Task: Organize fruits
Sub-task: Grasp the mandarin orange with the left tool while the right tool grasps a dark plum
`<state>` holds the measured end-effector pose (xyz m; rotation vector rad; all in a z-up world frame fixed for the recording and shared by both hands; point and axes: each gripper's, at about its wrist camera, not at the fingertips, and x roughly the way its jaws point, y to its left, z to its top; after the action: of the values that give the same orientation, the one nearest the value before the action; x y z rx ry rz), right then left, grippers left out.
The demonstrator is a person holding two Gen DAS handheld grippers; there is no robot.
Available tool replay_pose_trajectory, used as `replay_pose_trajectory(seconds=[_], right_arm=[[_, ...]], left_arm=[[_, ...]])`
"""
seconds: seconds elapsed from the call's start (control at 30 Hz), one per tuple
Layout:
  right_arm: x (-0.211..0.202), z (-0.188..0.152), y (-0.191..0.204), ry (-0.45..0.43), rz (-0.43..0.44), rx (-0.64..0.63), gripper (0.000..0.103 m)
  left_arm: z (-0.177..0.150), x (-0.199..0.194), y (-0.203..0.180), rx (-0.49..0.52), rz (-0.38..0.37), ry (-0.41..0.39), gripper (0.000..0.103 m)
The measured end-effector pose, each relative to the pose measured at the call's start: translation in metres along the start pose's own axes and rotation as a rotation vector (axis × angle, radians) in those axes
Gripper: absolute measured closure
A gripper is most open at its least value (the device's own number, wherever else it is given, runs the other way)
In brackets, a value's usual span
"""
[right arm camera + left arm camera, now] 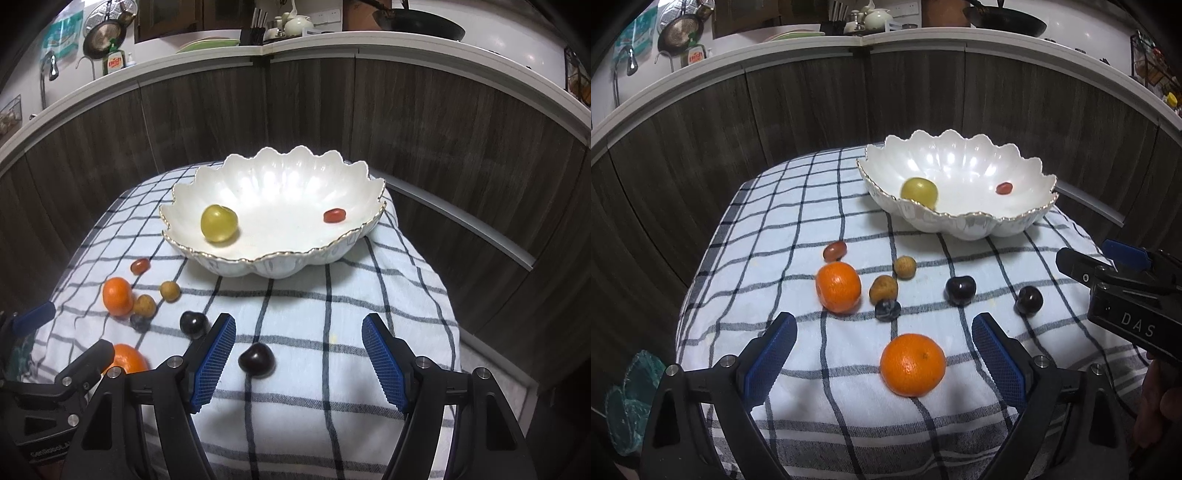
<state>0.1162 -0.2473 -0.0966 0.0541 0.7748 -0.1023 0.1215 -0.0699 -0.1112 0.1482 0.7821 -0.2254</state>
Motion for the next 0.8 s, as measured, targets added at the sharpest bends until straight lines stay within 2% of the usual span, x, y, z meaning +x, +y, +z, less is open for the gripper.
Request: replay_pose_trajectory(seconds=[0.27, 0.4, 0.8], right_arm=[[0.006, -0.008, 0.005, 0.015, 0.021, -0.022, 0.031], [0.010, -0.011, 0.011, 0.027, 0.034, -0.045, 0.031], [0.027, -0.017, 0.018, 0.077, 0.041, -0.066, 0.031]], left_arm=[[-0.012, 0.008, 0.001, -0.017, -0.007, 0.013, 0.009], [-0.016, 0.013, -0.002, -0.003, -0.010, 0.028, 0.015], [-0.026, 0.029, -0.008, 0.016, -0.039, 0.079, 0.027]])
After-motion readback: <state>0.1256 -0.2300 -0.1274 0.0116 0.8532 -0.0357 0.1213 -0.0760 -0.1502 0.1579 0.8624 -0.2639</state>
